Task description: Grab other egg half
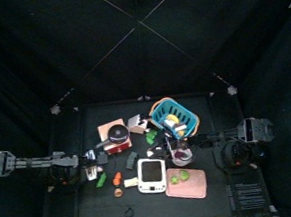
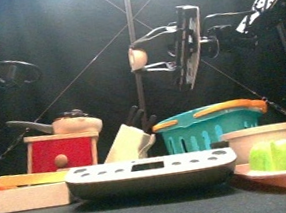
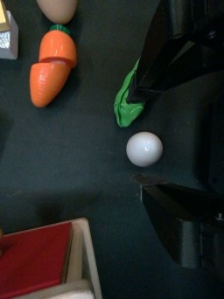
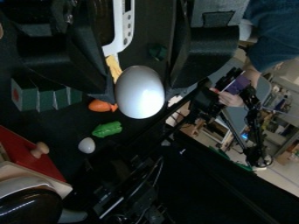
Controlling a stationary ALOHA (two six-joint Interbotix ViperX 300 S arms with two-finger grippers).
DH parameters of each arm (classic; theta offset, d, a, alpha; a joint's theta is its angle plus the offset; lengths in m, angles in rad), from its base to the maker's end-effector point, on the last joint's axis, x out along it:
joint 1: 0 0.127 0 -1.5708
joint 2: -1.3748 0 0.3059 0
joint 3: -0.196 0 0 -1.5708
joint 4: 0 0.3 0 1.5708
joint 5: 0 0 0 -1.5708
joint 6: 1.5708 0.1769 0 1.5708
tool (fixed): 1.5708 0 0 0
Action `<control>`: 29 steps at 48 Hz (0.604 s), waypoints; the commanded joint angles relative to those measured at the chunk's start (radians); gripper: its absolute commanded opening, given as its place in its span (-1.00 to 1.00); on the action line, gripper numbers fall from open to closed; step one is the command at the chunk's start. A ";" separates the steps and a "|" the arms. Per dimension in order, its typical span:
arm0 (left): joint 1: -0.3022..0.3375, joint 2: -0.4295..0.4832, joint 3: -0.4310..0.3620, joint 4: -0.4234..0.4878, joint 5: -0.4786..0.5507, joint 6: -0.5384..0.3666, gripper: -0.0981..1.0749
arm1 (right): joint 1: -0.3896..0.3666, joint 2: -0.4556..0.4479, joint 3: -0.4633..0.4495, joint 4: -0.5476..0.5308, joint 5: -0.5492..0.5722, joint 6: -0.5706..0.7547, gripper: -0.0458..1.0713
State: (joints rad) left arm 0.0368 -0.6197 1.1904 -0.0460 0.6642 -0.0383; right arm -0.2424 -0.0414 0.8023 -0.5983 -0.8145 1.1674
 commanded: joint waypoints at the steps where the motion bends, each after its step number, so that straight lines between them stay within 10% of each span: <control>1: 0.005 0.049 -0.021 -0.003 -0.005 -0.002 0.84 | 0.002 -0.017 -0.021 0.000 -0.003 -0.003 0.23; 29: 0.055 0.086 -0.028 0.072 0.005 -0.083 0.84 | 0.002 0.002 -0.028 -0.002 -0.005 -0.003 0.23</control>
State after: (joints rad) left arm 0.0890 -0.5354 1.1858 0.0199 0.6688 -0.1197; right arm -0.2424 -0.0215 0.7977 -0.6013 -0.8145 1.1674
